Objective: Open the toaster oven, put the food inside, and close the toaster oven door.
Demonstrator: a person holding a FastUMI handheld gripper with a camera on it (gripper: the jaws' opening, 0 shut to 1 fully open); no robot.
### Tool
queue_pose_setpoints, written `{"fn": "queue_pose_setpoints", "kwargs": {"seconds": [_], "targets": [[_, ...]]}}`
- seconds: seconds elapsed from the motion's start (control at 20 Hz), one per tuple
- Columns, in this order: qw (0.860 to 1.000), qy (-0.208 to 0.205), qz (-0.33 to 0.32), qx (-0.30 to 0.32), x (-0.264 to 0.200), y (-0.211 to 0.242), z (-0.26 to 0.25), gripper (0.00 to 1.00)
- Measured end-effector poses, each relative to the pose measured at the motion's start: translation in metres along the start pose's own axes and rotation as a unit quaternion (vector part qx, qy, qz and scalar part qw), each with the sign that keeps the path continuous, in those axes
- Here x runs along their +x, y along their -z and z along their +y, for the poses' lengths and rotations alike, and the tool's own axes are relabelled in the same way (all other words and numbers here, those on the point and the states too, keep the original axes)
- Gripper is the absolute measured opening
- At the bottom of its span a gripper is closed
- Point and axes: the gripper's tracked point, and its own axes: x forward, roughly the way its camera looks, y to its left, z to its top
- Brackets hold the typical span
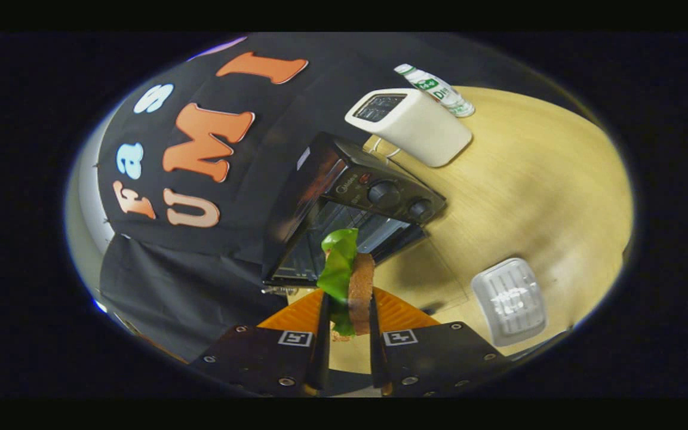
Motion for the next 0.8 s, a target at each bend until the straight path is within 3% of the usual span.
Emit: {"fn": "queue_pose_setpoints", "kwargs": {"seconds": [0.3,0.5,0.8], "targets": [[0.998,-0.003,-0.040,0.049,0.064,0.007,0.011,0.29],[0.992,-0.003,-0.084,0.097,0.095,-0.001,0.016,0.29],[0.977,-0.035,-0.138,0.158,0.133,-0.018,0.035,0.29]]}}
